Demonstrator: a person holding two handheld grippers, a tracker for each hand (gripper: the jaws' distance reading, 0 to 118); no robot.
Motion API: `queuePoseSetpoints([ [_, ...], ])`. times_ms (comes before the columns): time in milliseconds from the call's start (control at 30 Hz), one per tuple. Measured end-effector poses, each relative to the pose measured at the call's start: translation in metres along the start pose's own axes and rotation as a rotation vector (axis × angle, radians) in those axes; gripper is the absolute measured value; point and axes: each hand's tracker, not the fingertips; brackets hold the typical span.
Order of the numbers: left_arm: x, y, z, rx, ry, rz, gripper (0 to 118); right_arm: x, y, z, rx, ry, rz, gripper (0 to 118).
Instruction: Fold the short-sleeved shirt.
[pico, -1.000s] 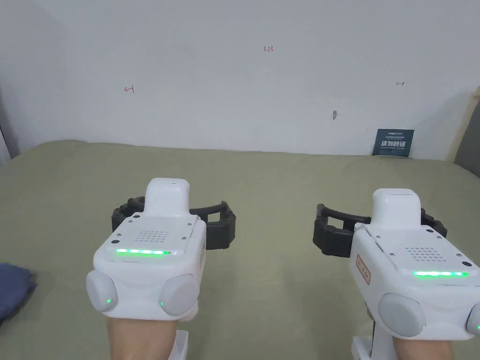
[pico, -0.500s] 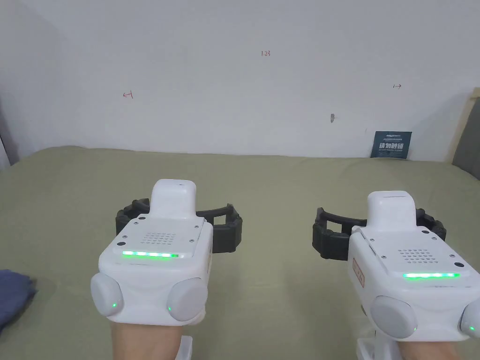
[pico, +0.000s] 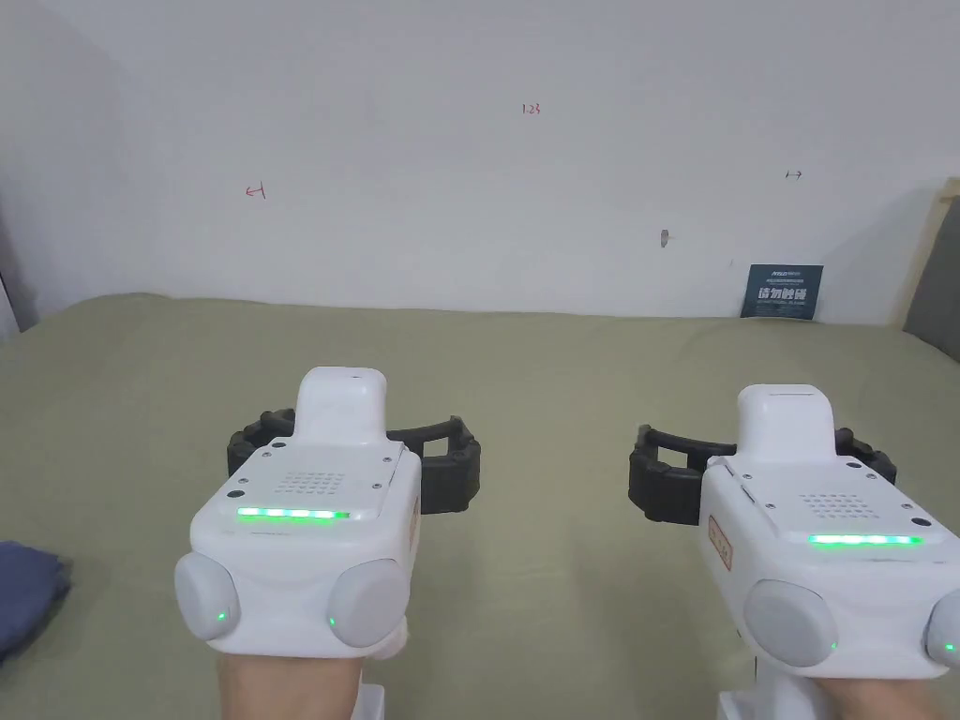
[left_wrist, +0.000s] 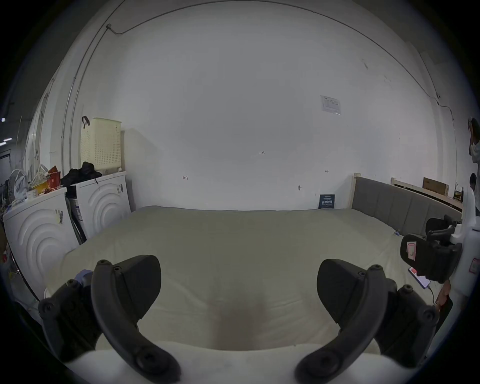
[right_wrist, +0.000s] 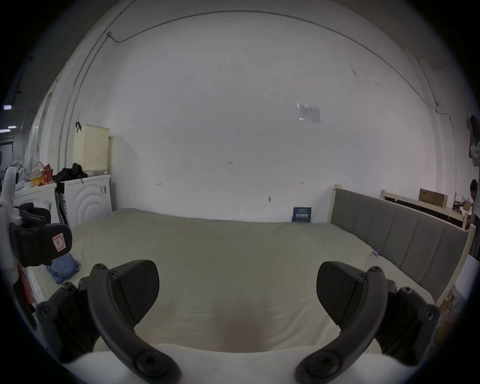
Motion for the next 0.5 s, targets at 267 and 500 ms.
queuePoseSetpoints([
  [267,-0.0032,0.002,-0.0023,-0.013,-0.001,0.014,118,-0.0029,-0.003,0.0002,-0.018,0.031,0.022,118],
  [500,-0.0042,0.0015,-0.0014,-0.025,-0.01,0.015,118,-0.0031,0.004,0.0044,-0.005,0.065,0.006,118],
])
